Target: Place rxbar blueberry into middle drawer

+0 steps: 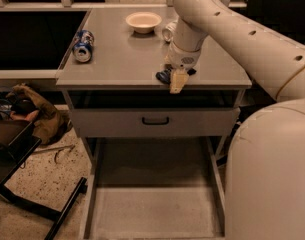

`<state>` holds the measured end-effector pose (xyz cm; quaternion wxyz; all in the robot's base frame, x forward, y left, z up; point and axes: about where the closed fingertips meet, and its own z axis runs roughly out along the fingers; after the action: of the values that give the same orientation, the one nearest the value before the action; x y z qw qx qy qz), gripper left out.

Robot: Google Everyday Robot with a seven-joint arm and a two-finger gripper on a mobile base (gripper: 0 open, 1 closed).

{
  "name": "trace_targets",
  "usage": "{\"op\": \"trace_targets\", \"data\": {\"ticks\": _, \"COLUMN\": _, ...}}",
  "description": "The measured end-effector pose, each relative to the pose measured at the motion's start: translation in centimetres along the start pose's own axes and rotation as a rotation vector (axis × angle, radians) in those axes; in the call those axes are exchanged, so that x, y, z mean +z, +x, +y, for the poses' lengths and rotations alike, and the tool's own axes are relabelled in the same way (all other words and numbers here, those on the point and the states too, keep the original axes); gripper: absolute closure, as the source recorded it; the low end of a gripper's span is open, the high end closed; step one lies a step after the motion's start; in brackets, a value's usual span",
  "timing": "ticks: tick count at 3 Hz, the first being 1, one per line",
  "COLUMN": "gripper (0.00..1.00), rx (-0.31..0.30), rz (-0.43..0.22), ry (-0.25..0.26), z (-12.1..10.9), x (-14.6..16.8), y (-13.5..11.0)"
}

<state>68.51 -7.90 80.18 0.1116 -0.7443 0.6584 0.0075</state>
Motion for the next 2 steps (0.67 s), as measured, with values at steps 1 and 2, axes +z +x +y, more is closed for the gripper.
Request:
{"op": "trace_targets", "data": {"ticks": 1, "gripper": 0.12, "rx": 0.000, "rz": 0.000, "ry": 0.000, "z": 0.00, "x": 0.00, "y": 0.00}}
{"op": "trace_targets", "data": {"ticks": 2, "gripper": 0.00, "rx": 0.000, "rz": 0.000, "ry": 0.000, "z": 0.00, "x": 0.00, "y": 0.00}}
